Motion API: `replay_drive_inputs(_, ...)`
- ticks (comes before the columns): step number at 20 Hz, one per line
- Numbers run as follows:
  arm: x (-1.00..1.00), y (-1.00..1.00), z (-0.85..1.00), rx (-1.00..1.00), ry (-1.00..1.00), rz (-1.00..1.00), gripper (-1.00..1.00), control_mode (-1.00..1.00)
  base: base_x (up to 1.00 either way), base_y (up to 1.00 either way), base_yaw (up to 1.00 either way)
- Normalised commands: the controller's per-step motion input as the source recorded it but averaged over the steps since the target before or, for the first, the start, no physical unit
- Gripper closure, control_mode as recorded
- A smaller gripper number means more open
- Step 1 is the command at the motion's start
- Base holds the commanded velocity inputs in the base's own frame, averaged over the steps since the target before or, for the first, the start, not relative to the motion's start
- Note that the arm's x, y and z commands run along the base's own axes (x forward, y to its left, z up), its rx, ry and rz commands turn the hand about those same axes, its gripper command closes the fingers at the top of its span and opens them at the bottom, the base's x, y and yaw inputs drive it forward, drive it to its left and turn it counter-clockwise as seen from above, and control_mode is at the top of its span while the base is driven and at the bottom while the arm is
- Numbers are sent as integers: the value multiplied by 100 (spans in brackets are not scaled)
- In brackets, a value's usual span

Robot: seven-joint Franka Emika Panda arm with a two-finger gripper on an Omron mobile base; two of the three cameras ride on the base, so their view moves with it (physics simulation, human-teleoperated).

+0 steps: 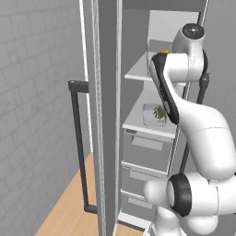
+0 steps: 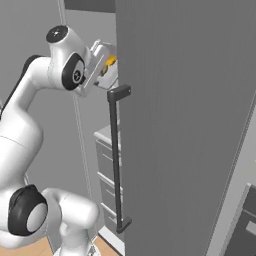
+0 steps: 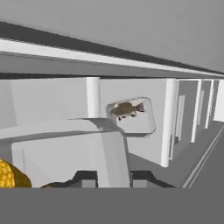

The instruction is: Take the meat container that has the fish and place it on the second highest rack of the freezer. Then take the vegetable container that has the corn and onion and place it on the highest rack of the freezer.

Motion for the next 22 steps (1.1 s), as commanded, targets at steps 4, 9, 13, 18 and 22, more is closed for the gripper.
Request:
replay_drive_inputs(4,74,0,-3,-3,3,0,100,-100,0,0,0)
replay_drive_inputs(9,75,-5,-1,-2,5,0,100,-100,0,0,0)
replay_drive_inputs(13,25,-29,-24,0,18,0,100,-100,0,0,0)
replay_drive_inputs(18,46,-7,-27,0,13,0,100,-100,0,0,0)
replay_drive_inputs(22,78,0,-7,0,6,0,100,-100,0,0,0)
